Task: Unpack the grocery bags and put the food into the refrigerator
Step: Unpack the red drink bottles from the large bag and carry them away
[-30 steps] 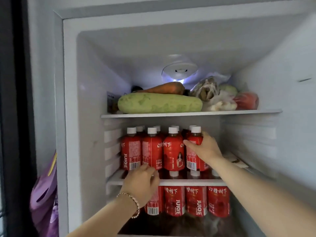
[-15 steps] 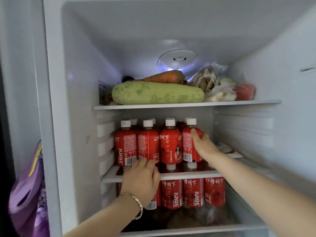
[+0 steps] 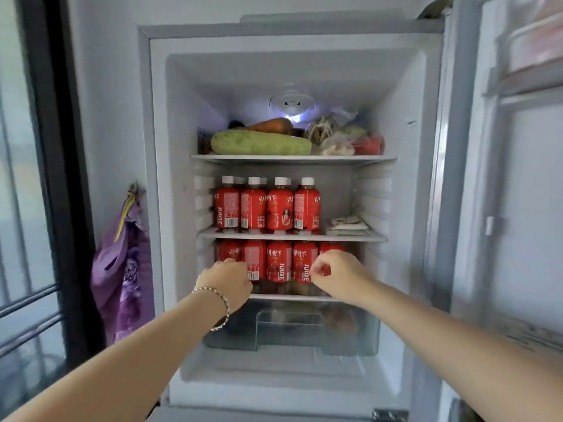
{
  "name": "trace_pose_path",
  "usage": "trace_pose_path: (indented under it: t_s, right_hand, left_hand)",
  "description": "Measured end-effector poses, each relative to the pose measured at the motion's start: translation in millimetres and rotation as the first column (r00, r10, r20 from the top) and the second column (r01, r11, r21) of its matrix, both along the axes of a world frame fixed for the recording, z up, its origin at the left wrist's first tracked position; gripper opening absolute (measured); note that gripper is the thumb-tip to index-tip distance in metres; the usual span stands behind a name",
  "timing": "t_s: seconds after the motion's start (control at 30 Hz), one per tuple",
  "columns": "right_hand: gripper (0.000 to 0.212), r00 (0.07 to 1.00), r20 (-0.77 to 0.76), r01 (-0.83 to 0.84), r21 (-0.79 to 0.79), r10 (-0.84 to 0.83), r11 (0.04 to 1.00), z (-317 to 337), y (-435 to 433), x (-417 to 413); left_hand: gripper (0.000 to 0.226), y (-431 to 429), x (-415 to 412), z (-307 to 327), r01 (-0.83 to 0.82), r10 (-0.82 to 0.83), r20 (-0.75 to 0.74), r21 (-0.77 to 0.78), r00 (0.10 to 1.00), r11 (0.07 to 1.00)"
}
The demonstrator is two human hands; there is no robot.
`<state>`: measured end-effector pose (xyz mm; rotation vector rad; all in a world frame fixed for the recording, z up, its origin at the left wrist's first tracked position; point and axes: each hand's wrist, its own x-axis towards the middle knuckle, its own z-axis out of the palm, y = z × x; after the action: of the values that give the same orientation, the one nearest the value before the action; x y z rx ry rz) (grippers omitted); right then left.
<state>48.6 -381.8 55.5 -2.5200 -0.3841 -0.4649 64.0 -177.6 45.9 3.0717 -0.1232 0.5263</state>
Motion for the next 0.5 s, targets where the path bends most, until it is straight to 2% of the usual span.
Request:
trace_pose_path:
  t_s: [0.1, 0.2, 0.33, 0.5]
  right_hand:
    - [0.009, 0.996, -0.069, -0.051, -0.024, 0.049, 0.998, -12.4, -7.8, -51.4]
    - [0.010, 0.992, -0.120, -0.052, -0.041, 0.047, 0.998, -22.2, -14.8, -99.6]
    - [0.011, 0.987, -0.160, -0.029, -0.089, 0.015, 0.996, -30.0, -29.5, -162.5]
    - [0.012, 0.984, -0.005, 0.179, -0.083, -0.180, 0.980, -28.1, -68.5, -246.5]
  left_hand:
    - [0.030, -16.5, -50.0, -13.5, -0.005, 0.008, -0.166, 0.017, 0.986, 1.000]
    - [0.027, -33.7, -94.6, -26.3, 0.008, -0.021, -0.261, -0.049, 0.965, 0.999]
    - [0.027, -55.5, -150.0, -33.3, 0.056, -0.064, -0.266, -0.040, 0.962, 0.998]
    - [0.031, -85.4, -199.7, -36.9, 0.140, -0.151, -0.230, -0.063, 0.961, 0.988]
